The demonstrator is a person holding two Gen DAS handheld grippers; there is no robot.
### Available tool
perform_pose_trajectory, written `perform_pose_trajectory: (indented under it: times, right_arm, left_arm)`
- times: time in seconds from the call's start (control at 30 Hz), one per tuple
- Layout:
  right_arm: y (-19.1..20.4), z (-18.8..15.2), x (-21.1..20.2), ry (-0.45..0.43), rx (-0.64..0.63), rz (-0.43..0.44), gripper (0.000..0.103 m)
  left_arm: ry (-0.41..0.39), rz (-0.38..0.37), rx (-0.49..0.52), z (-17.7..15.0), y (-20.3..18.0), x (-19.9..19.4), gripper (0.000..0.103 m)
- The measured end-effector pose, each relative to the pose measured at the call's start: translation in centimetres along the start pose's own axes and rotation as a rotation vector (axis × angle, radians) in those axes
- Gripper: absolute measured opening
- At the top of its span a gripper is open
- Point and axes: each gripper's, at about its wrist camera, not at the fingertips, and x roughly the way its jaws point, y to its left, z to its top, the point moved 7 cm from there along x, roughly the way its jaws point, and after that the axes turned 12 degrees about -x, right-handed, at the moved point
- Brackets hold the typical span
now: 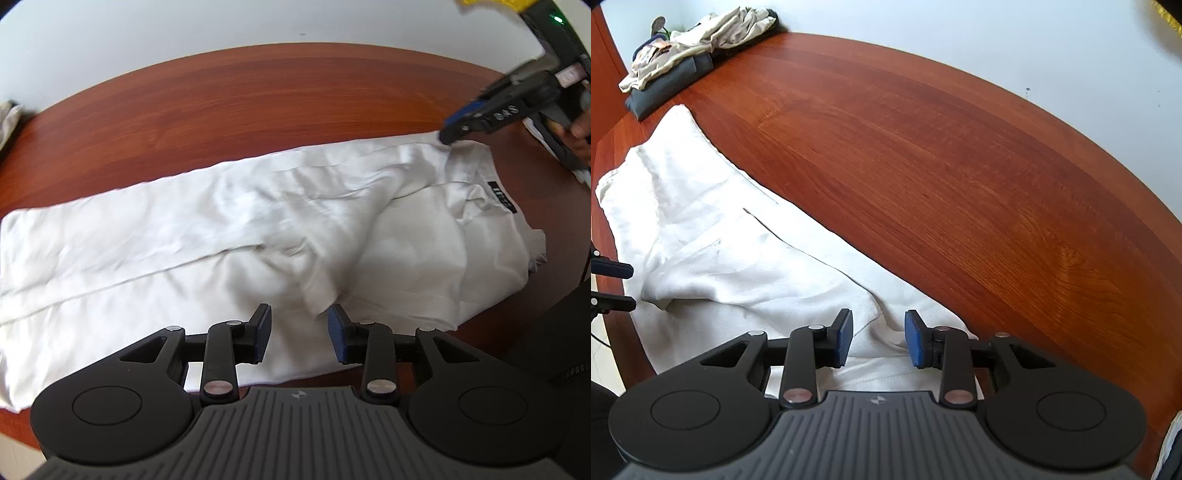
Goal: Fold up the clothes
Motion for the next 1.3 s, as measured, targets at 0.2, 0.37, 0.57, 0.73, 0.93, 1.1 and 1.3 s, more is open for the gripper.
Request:
perform_pose_trajectory:
  times: [0.2,0.37,0.57,0.73,0.93,1.1,1.3]
  right_arm:
    - [2.0,0.2,-1.0,-0.013,0.017,-0.008,0.044]
    - [3.9,0.5,-1.5,-0.013,0.032,-0.011,0.049]
    - [6.3,0.8,-2.2,-0.013,0.049,-0.015,0.051]
    - [8.0,0.5,-2.5,-0.003,0.074,-0.029,0.053]
    - [9.8,0.1,-2.8,0.012,0.107,-0.05,0.057]
    - [11.0,1.3,-2.6,0.003,0.104,-0.054,0.063]
    - [13.2,3.5,-2.4,-0.016,0.096,-0.059,0.064]
  left_arm:
    - [-0.012,0.05,-0.065,-0.6,3.3,-1.6,0.041]
    - [-0.03,0.088,-0.11,-0.8,6.5,-2.7,0.045]
    - [-0.051,0.136,-0.15,-0.7,10.6,-3.5,0.052]
    - [-0.06,0.158,-0.147,-0.6,13.2,-4.2,0.054]
    - [-0.089,0.186,-0.126,-0.6,14.8,-5.2,0.056]
    - [-0.09,0.203,-0.138,-0.9,16.9,-5.5,0.057]
    - [-0.085,0.237,-0.18,-1.3,20.2,-6.2,0.057]
